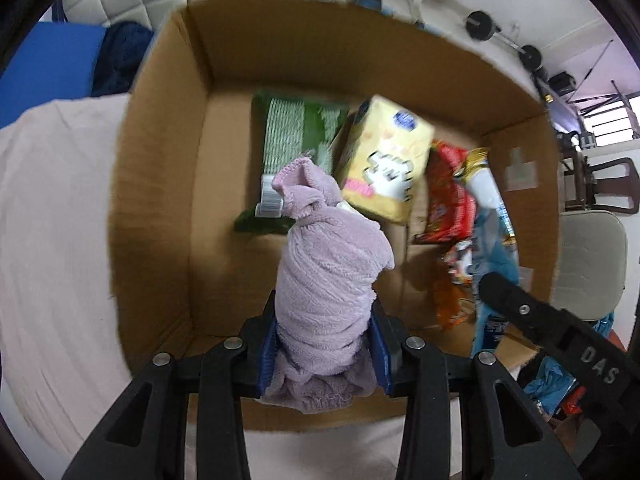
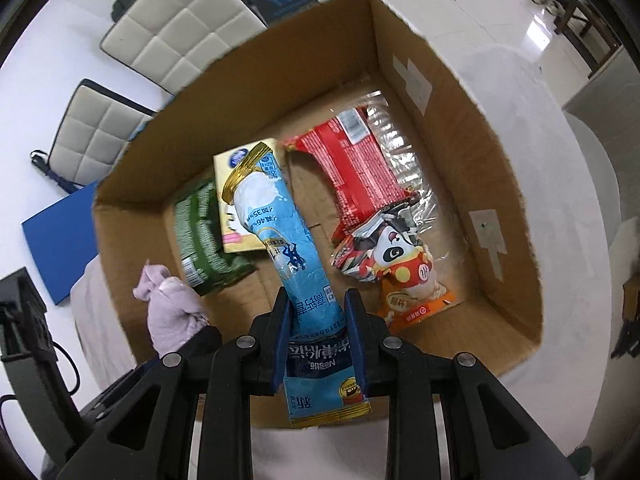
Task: Organize soft objects
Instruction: 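Carry the towel and wrapper into the box and open both grippers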
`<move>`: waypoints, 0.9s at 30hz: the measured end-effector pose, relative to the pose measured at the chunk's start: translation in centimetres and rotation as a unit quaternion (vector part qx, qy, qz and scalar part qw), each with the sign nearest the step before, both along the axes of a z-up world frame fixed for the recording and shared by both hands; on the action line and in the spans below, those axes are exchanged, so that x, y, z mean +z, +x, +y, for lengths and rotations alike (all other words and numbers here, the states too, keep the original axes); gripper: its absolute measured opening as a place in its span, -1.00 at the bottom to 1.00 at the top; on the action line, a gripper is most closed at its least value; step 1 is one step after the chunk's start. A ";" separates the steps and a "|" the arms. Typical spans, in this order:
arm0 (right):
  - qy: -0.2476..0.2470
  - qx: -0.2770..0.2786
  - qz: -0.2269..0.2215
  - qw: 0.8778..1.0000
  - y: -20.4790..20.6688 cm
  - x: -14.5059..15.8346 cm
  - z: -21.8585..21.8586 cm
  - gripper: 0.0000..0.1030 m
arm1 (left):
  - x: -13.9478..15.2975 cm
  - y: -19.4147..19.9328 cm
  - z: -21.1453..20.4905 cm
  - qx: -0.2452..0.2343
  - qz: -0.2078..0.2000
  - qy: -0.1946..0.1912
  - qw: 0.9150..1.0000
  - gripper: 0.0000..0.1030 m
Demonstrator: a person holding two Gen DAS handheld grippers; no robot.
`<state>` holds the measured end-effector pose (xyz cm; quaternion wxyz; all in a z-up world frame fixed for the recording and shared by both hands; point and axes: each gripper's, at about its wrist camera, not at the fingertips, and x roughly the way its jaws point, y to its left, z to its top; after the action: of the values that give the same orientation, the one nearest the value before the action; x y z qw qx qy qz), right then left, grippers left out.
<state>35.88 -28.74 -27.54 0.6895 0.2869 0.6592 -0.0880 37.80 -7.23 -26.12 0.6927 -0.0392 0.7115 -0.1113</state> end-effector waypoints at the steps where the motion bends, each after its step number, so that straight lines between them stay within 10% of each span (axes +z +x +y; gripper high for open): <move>1: -0.004 0.001 0.004 1.000 0.1 -0.5 0.1 -0.46 | -0.5 0.1 -0.1 -0.001 0.005 0.002 1.000 -0.30; 15: 0.007 0.047 0.037 0.998 0.6 -4.8 2.3 -0.36 | -2.5 0.8 -0.4 0.003 0.026 0.028 0.999 -0.26; 18: 0.006 0.055 0.039 0.998 0.9 -4.9 2.7 -0.09 | -2.3 0.8 -0.4 0.003 0.027 0.033 0.999 -0.25; 24: 0.000 0.068 0.033 0.997 1.3 -4.0 2.6 0.13 | -0.2 0.6 -0.9 0.004 0.003 0.035 0.999 -0.03; 27: -0.005 0.076 0.029 0.997 1.5 -3.4 2.5 0.13 | 1.1 0.7 -1.0 0.007 -0.011 0.032 0.999 0.41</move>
<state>37.41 -26.23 -30.95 0.6759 0.2298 0.6987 -0.0471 38.46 -8.22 -25.04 0.7023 -0.0213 0.7066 -0.0840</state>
